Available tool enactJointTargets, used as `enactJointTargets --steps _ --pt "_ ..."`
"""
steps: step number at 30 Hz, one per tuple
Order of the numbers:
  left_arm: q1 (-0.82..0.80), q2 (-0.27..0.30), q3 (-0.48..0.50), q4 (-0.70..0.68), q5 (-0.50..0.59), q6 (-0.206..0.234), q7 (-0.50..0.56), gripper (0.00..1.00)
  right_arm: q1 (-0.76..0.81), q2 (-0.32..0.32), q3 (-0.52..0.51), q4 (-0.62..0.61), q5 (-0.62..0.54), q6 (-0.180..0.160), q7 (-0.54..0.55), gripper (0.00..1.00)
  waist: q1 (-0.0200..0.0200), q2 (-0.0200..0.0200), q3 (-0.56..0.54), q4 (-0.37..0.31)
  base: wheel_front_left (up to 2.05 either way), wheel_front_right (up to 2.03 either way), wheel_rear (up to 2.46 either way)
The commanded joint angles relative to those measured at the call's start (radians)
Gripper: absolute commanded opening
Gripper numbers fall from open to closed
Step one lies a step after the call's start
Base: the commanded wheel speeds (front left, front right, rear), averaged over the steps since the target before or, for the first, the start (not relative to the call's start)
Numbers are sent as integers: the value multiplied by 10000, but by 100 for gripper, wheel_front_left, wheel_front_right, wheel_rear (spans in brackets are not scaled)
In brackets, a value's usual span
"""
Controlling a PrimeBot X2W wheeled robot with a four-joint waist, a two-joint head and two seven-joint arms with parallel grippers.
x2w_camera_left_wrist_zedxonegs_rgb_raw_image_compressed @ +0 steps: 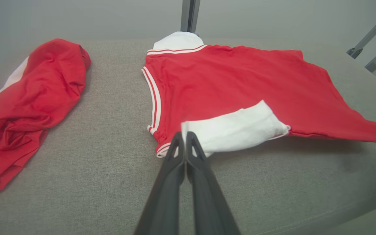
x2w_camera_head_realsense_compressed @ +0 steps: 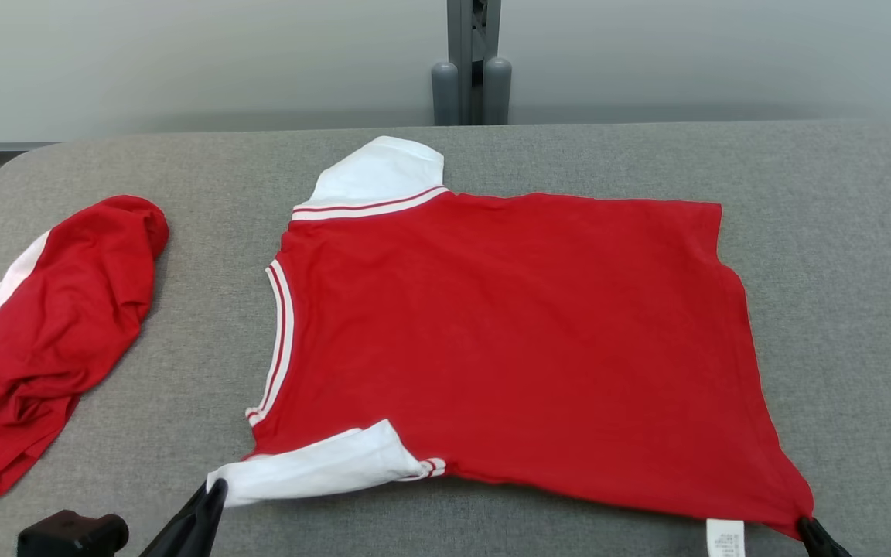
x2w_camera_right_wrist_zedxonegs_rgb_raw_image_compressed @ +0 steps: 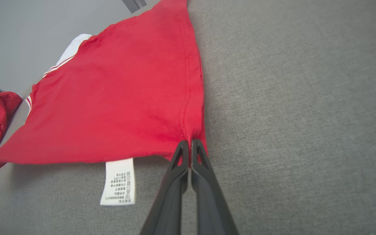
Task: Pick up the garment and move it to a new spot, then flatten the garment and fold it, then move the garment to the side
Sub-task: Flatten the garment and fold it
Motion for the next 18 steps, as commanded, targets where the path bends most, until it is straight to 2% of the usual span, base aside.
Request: enactJointTargets --steps 1,10,18 --pt "31 135 93 -107 -87 61 40 0 37 41 -91 -178 -22 2 210 0 0 -1 50 -43 0 0 0" --pt "-766 247 141 11 -75 -283 -124 0 -492 234 -95 -974 -262 2 785 0 0 -1 477 -167 0 0 0" --pt "-2395 135 8 946 29 -695 -484 0 -1891 222 218 -840 -486 2 943 0 0 -1 1051 -327 0 0 0"
